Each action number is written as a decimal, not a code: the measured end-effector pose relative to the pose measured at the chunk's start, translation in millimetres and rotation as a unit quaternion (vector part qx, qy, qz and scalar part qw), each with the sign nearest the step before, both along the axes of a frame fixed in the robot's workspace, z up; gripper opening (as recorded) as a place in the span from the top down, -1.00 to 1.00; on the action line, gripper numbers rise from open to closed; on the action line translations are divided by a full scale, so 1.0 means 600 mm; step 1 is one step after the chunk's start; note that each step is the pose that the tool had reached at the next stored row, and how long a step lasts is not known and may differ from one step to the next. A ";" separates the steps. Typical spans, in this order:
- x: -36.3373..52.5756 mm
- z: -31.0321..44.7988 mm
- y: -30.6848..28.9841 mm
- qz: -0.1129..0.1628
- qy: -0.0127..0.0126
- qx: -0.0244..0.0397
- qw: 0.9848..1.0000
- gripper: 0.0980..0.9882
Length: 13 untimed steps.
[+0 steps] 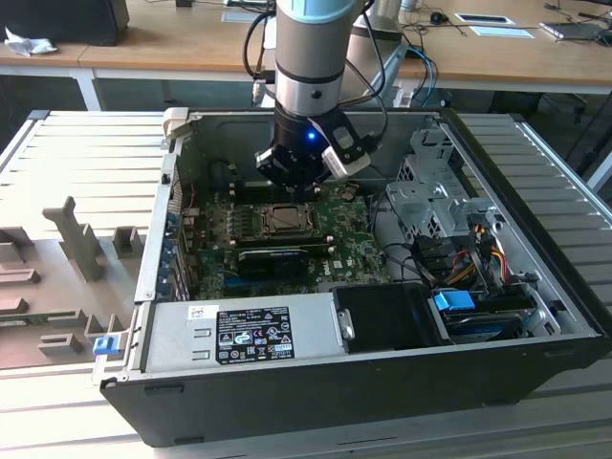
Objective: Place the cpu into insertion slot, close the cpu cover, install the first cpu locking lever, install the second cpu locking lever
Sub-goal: 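Install the second cpu locking lever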
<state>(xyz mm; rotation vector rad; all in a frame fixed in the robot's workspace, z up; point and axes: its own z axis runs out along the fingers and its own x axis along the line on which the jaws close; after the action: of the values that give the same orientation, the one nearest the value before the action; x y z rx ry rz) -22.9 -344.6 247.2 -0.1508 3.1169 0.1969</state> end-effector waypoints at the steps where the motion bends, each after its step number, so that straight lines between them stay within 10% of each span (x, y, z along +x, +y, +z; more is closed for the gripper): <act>1: 0.000 0.001 -0.0002 0.000 0.000 0.000 1.000 0.98; 13: 0.000 0.021 -0.0160 0.000 0.000 0.000 1.000 0.98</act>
<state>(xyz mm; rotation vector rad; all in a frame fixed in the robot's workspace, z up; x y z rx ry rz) -22.9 -354.1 260.0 -0.1511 3.1170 0.1968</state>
